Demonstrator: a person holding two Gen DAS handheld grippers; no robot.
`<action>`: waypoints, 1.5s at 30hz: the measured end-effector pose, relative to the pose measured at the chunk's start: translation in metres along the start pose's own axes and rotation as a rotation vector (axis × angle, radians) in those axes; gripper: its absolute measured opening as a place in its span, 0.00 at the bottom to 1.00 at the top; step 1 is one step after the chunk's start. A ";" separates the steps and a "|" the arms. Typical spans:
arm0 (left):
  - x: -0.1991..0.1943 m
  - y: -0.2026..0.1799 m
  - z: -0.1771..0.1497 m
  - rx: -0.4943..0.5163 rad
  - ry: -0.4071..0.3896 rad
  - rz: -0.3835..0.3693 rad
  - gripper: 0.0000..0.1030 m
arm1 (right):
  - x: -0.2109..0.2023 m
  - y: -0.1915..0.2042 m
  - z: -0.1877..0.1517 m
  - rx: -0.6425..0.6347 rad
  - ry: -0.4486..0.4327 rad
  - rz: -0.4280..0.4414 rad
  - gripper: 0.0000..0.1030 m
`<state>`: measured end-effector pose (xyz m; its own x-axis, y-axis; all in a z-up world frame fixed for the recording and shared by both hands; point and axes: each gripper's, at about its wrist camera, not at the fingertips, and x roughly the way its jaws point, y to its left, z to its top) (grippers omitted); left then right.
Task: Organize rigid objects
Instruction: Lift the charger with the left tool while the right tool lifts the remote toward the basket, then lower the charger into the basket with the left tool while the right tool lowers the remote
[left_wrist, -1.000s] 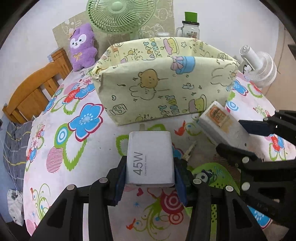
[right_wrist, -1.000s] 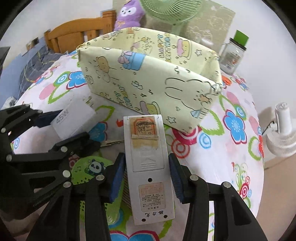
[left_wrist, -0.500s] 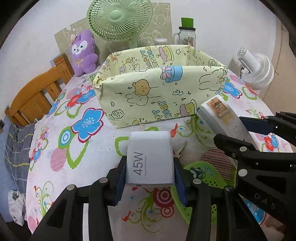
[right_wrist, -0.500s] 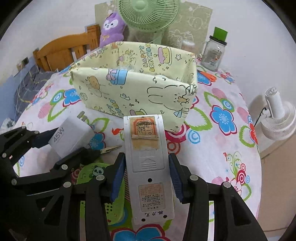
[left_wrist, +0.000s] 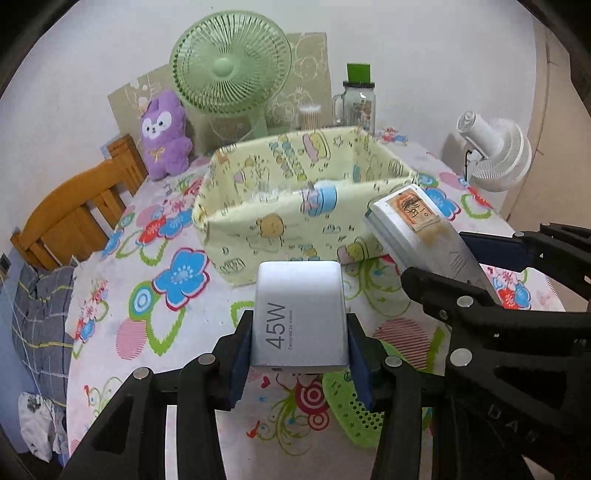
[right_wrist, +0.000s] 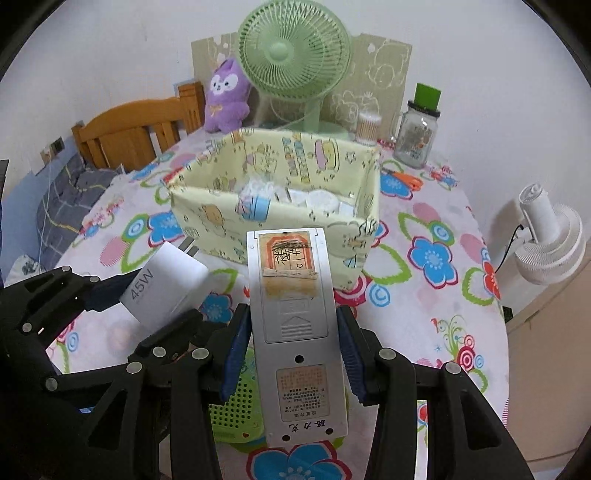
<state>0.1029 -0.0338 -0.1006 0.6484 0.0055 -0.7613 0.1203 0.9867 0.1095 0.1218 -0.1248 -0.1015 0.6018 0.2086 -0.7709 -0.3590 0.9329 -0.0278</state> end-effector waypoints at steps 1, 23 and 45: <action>-0.002 0.000 0.001 0.000 -0.004 0.000 0.46 | -0.003 0.000 0.001 0.002 -0.005 -0.001 0.48; -0.023 0.000 0.031 -0.009 -0.064 0.027 0.46 | -0.033 0.005 0.029 -0.006 -0.089 -0.052 0.48; -0.008 0.014 0.076 -0.040 -0.059 0.038 0.46 | -0.020 -0.007 0.075 -0.010 -0.114 -0.041 0.48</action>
<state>0.1566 -0.0327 -0.0447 0.6955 0.0350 -0.7176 0.0654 0.9916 0.1117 0.1660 -0.1129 -0.0379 0.6932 0.2033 -0.6915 -0.3394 0.9384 -0.0643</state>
